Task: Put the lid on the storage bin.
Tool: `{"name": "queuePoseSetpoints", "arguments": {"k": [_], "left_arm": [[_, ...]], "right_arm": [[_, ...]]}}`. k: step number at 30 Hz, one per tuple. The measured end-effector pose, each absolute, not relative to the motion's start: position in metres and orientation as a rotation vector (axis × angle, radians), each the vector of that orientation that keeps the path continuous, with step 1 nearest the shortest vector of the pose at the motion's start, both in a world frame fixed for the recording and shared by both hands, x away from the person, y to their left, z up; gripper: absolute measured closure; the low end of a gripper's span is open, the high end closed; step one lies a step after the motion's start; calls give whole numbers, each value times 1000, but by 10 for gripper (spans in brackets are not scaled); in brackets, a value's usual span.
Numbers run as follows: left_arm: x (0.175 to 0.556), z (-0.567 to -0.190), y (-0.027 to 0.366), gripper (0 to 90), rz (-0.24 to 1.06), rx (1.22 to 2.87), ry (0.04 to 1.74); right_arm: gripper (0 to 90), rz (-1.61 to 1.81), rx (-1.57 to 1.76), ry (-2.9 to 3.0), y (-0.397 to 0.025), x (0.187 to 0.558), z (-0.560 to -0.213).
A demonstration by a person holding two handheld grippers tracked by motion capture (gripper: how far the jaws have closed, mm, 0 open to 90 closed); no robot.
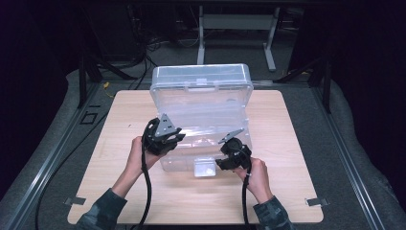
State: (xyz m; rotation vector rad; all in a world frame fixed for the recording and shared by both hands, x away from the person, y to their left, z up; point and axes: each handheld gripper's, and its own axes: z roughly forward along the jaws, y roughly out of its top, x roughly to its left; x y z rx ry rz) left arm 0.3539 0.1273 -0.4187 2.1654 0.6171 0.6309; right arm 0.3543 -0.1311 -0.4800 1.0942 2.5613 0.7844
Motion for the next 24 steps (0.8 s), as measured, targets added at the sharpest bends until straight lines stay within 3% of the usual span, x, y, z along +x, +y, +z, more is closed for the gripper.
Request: {"name": "queuePoseSetpoints", "arguments": {"k": [9, 16, 19, 24], "left_arm": [[349, -423, 128, 738, 639, 2155, 612], [347, -426, 129, 739, 625, 2149, 608], [346, -427, 130, 739, 628, 2147, 607], [344, -430, 131, 741, 594, 2146, 614]], "right_arm": [[399, 807, 1140, 2531, -147, 352, -474], [429, 892, 1100, 2539, -151, 339, -451], [509, 951, 1066, 2522, -151, 333, -437], [735, 1110, 1019, 2390, -146, 332, -410]]}}
